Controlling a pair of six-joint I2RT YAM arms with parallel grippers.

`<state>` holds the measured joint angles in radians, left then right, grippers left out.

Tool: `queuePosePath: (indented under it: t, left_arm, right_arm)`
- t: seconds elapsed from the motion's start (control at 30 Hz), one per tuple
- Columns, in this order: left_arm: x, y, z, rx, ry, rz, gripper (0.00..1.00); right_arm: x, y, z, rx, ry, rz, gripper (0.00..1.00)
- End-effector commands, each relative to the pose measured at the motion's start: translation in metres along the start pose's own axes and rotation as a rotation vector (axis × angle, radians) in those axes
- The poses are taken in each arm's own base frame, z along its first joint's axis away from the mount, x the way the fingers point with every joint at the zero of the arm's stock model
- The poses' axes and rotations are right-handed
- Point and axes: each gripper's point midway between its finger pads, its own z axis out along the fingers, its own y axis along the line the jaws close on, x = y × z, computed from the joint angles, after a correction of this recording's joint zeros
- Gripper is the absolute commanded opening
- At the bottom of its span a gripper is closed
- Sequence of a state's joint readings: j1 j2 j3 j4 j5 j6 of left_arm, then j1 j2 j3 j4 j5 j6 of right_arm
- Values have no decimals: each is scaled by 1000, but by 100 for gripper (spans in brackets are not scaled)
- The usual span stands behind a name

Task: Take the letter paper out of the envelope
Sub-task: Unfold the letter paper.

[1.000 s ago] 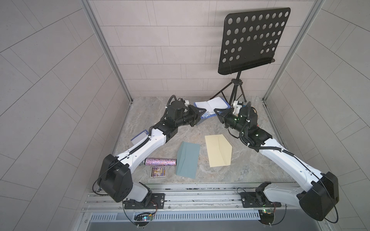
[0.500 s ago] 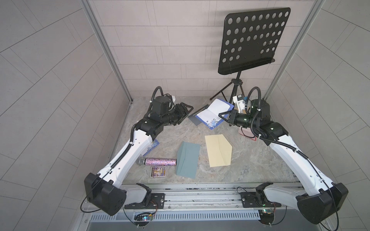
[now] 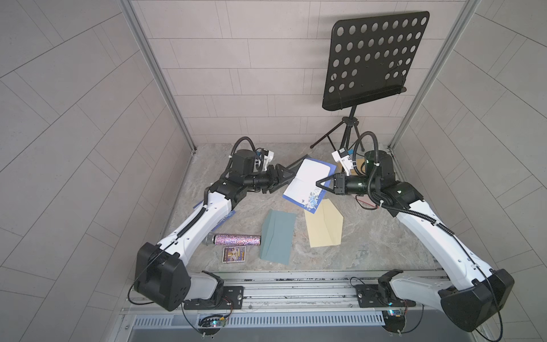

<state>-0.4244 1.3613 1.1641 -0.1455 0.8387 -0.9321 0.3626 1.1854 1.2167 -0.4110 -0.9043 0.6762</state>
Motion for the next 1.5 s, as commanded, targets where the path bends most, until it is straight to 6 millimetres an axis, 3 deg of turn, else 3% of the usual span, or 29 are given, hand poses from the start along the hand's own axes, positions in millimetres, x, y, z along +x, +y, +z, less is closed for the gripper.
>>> queuePosePath:
  t: [0.0,0.2,0.37,0.93,0.97,1.13,1.23,1.3,1.47]
  left_arm:
    - [14,-20,-5,82,37,99,65]
    - [19,-24,-6,105,37,101,64]
    - [17,-30,-3,132,37,99,57]
    - [19,-35,0,47,48,139,6]
    - [18,-32,0,17,41,147,0]
    - [13,2,-10,-251,6,202,0]
    - [7,26,-19,-397,-24,192,0]
    - [2,41,-27,-486,-53,191,0]
    - [-26,86,-60,-703,-186,134,0]
  right_arm:
    - [0,8,5,-55,16,3,0]
    - [-6,16,9,-104,8,20,0]
    - [-2,16,14,-112,36,29,0]
    - [-3,-4,28,-12,66,34,0]
    - [-2,-7,30,12,73,35,0]
    - [5,-31,36,232,108,-7,1]
    - [1,-37,35,337,102,-46,33]
    - [-5,-48,27,429,81,-55,47]
    - [-17,-56,3,561,21,-124,51]
